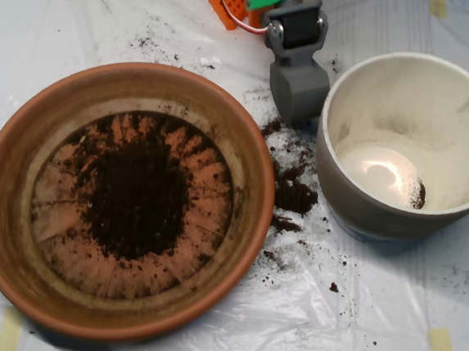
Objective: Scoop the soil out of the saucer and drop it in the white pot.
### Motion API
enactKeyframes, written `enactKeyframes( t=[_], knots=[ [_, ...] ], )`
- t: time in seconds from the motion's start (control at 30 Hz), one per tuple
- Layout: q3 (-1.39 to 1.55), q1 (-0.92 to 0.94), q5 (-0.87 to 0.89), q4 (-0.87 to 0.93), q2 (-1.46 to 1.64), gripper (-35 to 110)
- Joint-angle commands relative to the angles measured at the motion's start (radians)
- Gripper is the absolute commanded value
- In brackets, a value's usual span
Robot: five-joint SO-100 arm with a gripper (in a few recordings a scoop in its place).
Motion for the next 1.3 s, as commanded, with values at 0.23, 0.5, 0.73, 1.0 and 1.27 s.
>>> enactKeyframes(
  t=[0.23,0.5,0.73,1.0,1.27],
  knots=[
    [-0.008,-0.012,-0.025,-0.006,0.074,0],
    [-0.06,0.038,-0.035,-0.002,0.074,4],
    [-0.216,0.144,-0.018,0.061,0.074,6],
    [-0.348,0.258,-0.038,0.048,0.048,14],
    [-0.479,0.486,-0.011,-0.008,-0.341,23]
  ],
)
